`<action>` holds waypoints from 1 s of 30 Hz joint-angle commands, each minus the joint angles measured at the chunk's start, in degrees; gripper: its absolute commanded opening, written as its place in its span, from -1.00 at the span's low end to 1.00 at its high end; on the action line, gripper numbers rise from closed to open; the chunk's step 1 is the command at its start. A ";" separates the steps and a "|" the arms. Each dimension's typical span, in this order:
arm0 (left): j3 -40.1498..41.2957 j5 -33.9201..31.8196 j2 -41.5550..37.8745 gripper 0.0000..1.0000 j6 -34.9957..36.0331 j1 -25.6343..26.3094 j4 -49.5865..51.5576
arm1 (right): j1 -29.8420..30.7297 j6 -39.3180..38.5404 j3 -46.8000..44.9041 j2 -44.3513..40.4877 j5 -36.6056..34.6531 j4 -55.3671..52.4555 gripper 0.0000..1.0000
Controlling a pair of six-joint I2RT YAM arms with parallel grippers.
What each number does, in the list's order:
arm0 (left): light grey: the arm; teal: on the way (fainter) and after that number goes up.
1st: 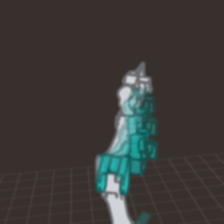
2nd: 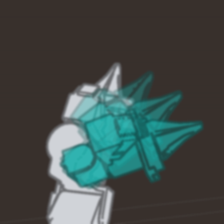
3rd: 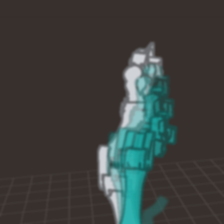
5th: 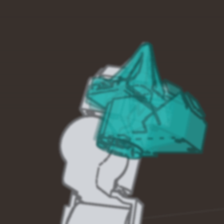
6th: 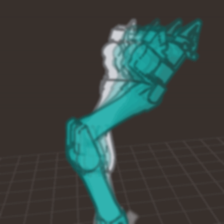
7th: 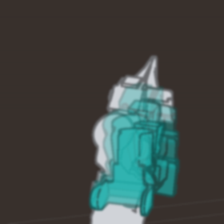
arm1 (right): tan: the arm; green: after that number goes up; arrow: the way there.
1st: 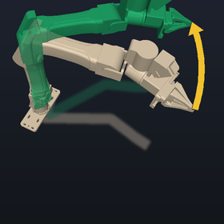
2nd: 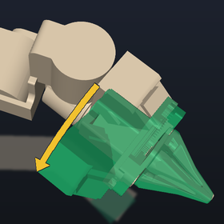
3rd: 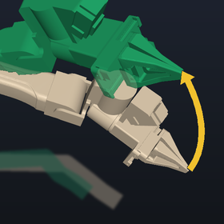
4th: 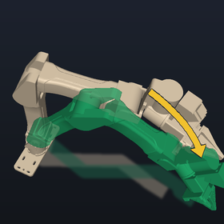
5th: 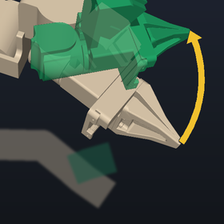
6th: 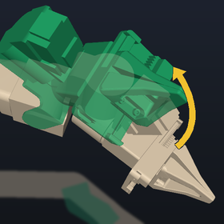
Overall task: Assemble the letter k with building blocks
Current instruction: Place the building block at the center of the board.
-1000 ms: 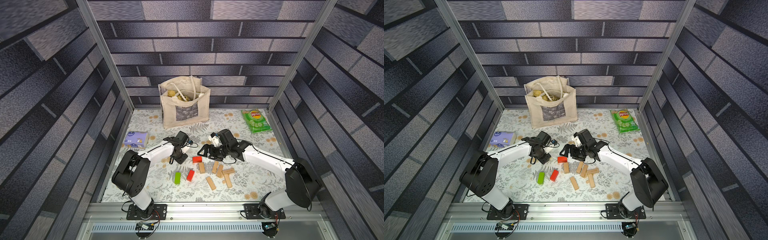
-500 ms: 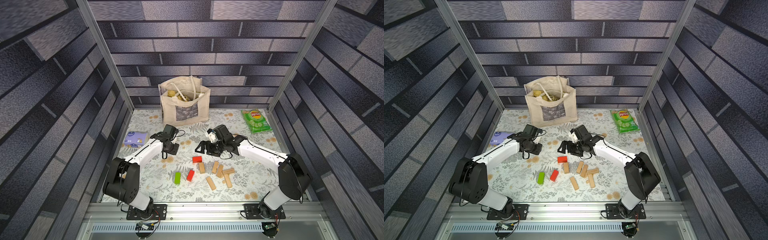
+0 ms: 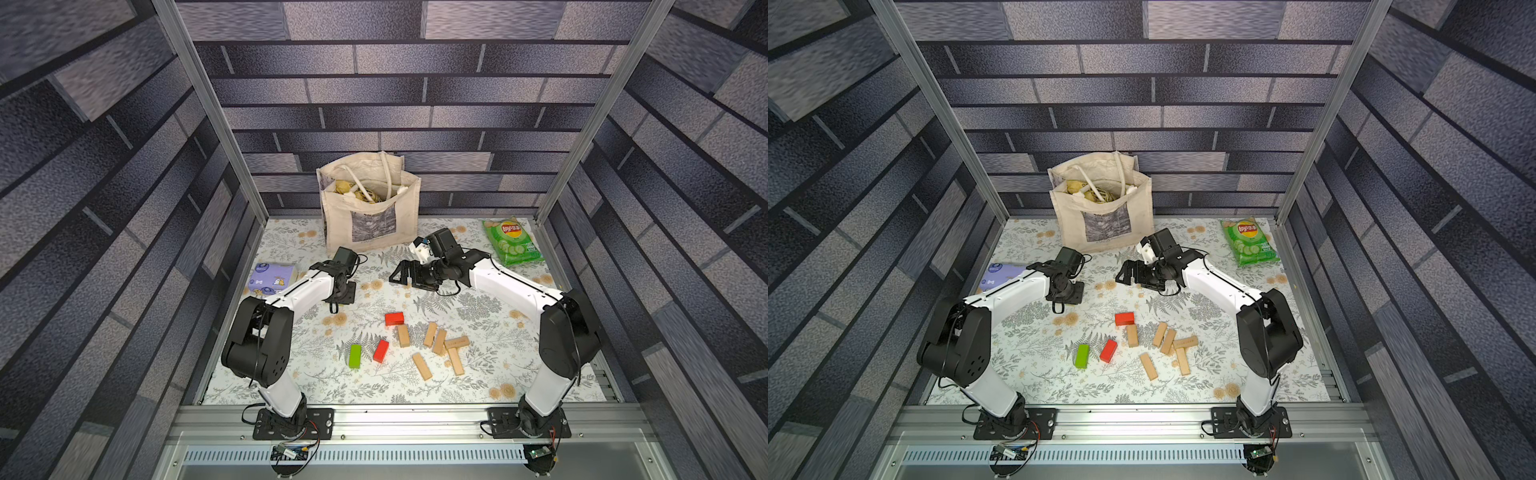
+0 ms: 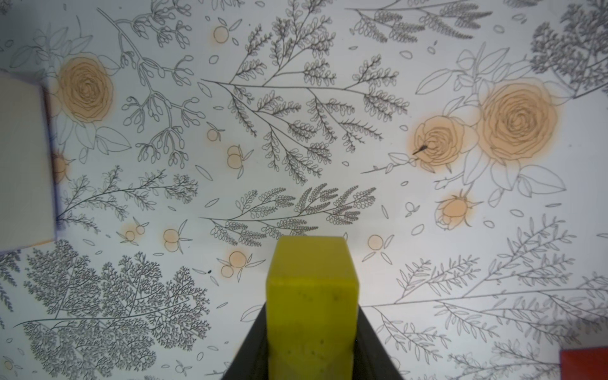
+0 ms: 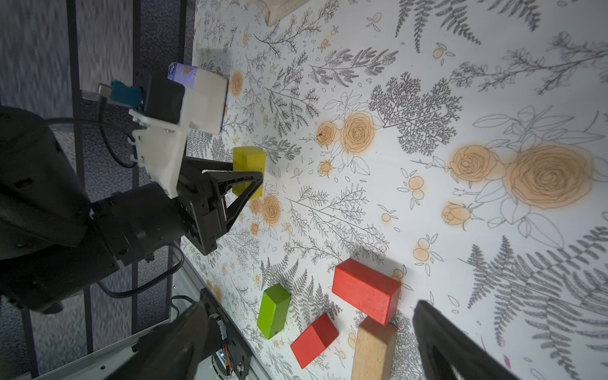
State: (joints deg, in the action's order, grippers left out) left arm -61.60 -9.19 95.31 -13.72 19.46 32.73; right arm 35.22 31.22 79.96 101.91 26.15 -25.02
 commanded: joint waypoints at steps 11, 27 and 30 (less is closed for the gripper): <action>-6.18 -2.72 2.32 -0.59 -3.28 0.49 5.13 | -1.25 -0.61 -4.12 -1.10 0.08 2.37 1.00; -10.01 -4.98 6.92 -0.60 -3.62 2.33 6.67 | -2.88 2.99 -7.86 -4.29 1.99 7.35 1.00; -11.67 -3.78 8.35 -0.63 -3.75 2.42 7.47 | -2.88 2.33 -6.61 -3.76 2.06 7.09 1.00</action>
State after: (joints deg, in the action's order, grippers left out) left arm -70.41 -12.49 102.89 -16.84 21.67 38.59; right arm 32.60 33.19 72.82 99.77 28.58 -20.05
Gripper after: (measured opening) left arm 0.339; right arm 0.999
